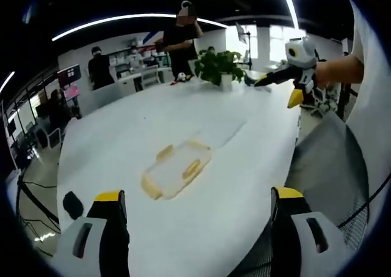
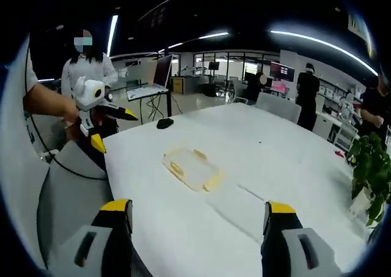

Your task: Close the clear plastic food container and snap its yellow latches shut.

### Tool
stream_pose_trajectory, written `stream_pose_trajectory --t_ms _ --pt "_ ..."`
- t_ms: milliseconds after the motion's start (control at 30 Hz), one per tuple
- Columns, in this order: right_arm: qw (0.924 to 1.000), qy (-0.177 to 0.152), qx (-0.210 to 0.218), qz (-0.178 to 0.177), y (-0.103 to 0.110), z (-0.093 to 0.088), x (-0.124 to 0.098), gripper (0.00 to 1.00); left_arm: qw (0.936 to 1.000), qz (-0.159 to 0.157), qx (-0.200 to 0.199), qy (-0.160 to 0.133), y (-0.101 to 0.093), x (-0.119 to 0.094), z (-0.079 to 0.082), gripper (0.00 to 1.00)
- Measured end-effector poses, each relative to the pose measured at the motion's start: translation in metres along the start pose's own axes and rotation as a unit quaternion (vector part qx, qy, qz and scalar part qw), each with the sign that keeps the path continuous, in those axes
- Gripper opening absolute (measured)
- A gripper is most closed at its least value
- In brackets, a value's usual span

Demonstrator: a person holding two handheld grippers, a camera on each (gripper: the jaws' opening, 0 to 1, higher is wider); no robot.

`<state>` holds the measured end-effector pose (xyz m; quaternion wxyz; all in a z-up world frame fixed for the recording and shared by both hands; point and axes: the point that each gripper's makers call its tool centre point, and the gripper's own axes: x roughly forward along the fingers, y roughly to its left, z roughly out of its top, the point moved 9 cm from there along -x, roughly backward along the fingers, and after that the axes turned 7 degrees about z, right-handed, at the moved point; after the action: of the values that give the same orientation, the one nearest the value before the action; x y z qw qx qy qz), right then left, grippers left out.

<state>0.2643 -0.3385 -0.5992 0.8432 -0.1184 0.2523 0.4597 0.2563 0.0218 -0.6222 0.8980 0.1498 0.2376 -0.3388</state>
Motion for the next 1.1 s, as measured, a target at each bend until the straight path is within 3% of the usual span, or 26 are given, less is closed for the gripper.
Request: stream_pose_trajectory --t_ms 200,533,767,1100 --pt "0.9997 0.003 -0.023 0.012 -0.007 0.009 0.008 0.88 0.9997 -0.019 0.010 0.013 0.008 0.005 -0.001 0.95" --pt "0.9993 -0.014 -0.030 0.019 -0.023 0.025 0.024 0.90 0.9989 -0.042 0.018 0.008 0.021 0.015 0.005 0.98" --pt "0.9986 -0.012 -0.041 0.033 -0.028 0.031 0.037 0.96 0.9978 -0.052 0.036 0.020 0.030 0.027 0.005 0.97" --pt "0.9957 0.002 -0.081 0.044 -0.042 0.048 0.059 0.97 0.9953 -0.071 0.056 0.035 0.050 0.048 0.008 0.96"
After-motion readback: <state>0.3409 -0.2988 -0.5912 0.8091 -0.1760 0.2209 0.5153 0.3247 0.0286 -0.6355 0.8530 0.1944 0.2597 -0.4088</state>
